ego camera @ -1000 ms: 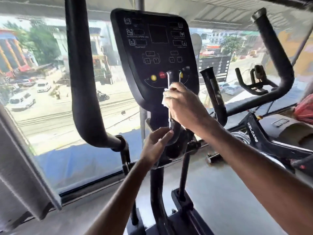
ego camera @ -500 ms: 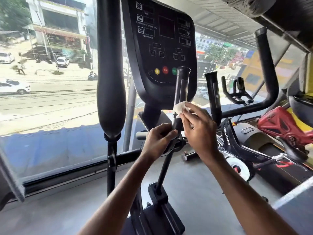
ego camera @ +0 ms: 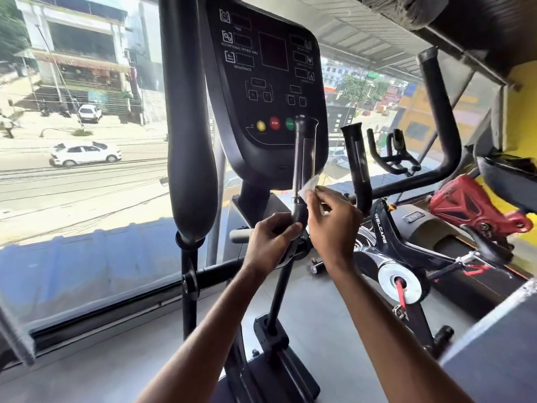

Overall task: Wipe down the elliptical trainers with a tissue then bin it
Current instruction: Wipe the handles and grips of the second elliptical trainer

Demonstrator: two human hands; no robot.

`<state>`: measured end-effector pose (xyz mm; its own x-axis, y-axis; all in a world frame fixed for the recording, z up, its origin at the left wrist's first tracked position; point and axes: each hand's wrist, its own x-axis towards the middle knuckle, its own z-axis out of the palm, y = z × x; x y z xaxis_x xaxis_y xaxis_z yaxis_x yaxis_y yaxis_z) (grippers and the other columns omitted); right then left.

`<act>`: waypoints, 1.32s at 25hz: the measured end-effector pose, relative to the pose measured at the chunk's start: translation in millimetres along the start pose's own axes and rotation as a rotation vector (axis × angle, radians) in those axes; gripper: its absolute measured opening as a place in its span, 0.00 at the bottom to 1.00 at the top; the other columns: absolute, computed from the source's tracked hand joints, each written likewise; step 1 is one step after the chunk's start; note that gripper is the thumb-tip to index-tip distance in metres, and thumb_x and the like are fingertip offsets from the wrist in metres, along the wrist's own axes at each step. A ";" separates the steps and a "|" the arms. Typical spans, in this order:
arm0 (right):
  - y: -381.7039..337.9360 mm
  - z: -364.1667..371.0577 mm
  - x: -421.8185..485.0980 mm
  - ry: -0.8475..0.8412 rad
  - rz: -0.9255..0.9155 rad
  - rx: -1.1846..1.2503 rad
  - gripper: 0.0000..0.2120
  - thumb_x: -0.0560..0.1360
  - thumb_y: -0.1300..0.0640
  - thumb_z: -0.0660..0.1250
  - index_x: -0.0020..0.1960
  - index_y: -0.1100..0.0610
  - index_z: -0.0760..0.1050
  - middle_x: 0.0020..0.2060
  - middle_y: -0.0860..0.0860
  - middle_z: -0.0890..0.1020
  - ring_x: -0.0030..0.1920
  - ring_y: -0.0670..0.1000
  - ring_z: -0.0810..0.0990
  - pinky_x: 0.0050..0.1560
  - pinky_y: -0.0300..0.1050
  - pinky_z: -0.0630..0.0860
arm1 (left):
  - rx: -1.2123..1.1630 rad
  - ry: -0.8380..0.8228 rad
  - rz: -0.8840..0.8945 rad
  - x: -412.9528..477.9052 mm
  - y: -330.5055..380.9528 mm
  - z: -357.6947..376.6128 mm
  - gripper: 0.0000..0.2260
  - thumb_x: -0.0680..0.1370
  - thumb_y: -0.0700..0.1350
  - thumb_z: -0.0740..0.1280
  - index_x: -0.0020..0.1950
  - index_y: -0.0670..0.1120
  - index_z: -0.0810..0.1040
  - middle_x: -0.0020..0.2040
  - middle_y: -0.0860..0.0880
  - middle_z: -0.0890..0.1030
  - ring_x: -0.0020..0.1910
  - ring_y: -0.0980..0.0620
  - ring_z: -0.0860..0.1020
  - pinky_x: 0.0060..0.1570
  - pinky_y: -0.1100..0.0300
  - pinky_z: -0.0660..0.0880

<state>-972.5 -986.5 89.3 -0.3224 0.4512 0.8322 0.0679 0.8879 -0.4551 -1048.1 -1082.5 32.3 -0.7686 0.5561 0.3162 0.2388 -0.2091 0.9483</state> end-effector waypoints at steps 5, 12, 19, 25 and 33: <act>-4.0 9.4 -1.8 0.043 0.115 0.063 0.08 0.79 0.55 0.70 0.50 0.59 0.86 0.46 0.51 0.87 0.47 0.49 0.85 0.51 0.50 0.81 | 0.001 -0.012 -0.002 -1.6 3.6 -0.5 0.07 0.74 0.48 0.72 0.50 0.47 0.86 0.47 0.46 0.85 0.47 0.50 0.84 0.55 0.45 0.79; -0.9 6.0 -17.3 0.118 0.121 0.059 0.06 0.77 0.59 0.73 0.43 0.60 0.83 0.41 0.52 0.86 0.40 0.49 0.84 0.44 0.47 0.81 | -0.017 -0.029 -0.025 -2.9 6.0 -1.6 0.05 0.76 0.46 0.72 0.50 0.49 0.86 0.47 0.46 0.86 0.46 0.52 0.84 0.53 0.48 0.80; -3.8 7.6 -32.9 0.133 0.159 0.131 0.09 0.76 0.57 0.75 0.53 0.59 0.82 0.46 0.51 0.86 0.46 0.46 0.85 0.51 0.45 0.82 | -0.038 -0.079 -0.014 -3.6 8.3 -2.4 0.07 0.75 0.49 0.72 0.49 0.46 0.84 0.49 0.38 0.84 0.45 0.50 0.82 0.55 0.46 0.80; -1.9 19.3 -45.1 0.243 0.153 0.159 0.06 0.77 0.64 0.72 0.52 0.63 0.85 0.48 0.54 0.87 0.50 0.50 0.85 0.53 0.49 0.82 | -0.198 -0.100 -0.147 -0.3 7.9 -7.7 0.10 0.81 0.47 0.65 0.46 0.47 0.86 0.47 0.41 0.85 0.50 0.49 0.83 0.66 0.38 0.76; -4.5 23.5 -46.3 0.228 0.374 0.267 0.07 0.79 0.60 0.70 0.47 0.62 0.86 0.39 0.49 0.87 0.39 0.43 0.83 0.46 0.51 0.82 | -0.132 -0.071 -0.137 -1.6 11.8 -5.9 0.15 0.83 0.45 0.62 0.42 0.52 0.86 0.42 0.50 0.85 0.46 0.53 0.80 0.57 0.51 0.75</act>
<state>-980.1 -1013.5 45.4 -0.1060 0.7684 0.6311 -0.1143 0.6210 -0.7754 -1047.6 -1090.6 42.8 -0.7435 0.6411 0.1901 0.0516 -0.2284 0.9722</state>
